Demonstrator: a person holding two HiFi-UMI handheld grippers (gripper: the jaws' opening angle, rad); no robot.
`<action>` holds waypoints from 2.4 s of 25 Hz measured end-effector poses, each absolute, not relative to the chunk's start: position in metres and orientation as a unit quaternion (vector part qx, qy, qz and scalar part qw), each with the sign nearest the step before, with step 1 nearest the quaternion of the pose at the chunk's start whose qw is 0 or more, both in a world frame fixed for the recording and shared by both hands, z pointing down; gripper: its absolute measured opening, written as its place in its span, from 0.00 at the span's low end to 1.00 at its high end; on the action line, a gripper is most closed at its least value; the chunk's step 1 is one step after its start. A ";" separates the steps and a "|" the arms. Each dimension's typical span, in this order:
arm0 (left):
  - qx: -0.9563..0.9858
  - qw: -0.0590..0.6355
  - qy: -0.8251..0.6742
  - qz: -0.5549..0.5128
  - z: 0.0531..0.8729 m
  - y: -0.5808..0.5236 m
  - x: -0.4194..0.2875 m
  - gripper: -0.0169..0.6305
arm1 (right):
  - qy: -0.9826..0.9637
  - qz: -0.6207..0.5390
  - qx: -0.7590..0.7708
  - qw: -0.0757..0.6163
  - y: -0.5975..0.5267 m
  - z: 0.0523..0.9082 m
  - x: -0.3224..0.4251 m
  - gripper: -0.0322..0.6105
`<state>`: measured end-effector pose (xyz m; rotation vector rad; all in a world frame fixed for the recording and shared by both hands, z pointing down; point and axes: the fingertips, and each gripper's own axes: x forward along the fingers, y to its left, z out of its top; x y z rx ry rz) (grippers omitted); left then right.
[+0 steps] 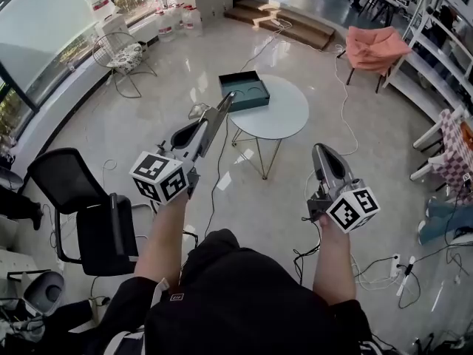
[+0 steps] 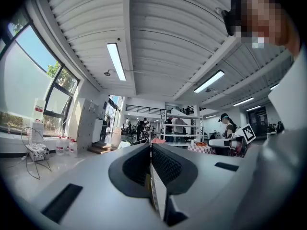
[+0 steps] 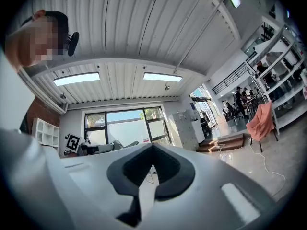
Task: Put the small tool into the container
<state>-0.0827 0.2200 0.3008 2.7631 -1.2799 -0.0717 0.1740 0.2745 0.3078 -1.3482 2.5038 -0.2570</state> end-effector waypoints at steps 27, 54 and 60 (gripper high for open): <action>0.923 0.084 -0.375 -0.015 0.346 -0.066 -0.060 0.04 | 0.852 -0.150 -0.494 0.085 0.005 0.356 0.164 0.06; 0.896 0.106 -0.430 0.022 0.366 -0.266 -0.037 0.04 | 0.871 -0.225 -0.425 0.099 -0.247 0.411 0.202 0.06; 0.889 0.120 -0.440 0.044 0.380 -0.288 -0.029 0.04 | 0.876 -0.256 -0.398 0.096 -0.282 0.429 0.193 0.06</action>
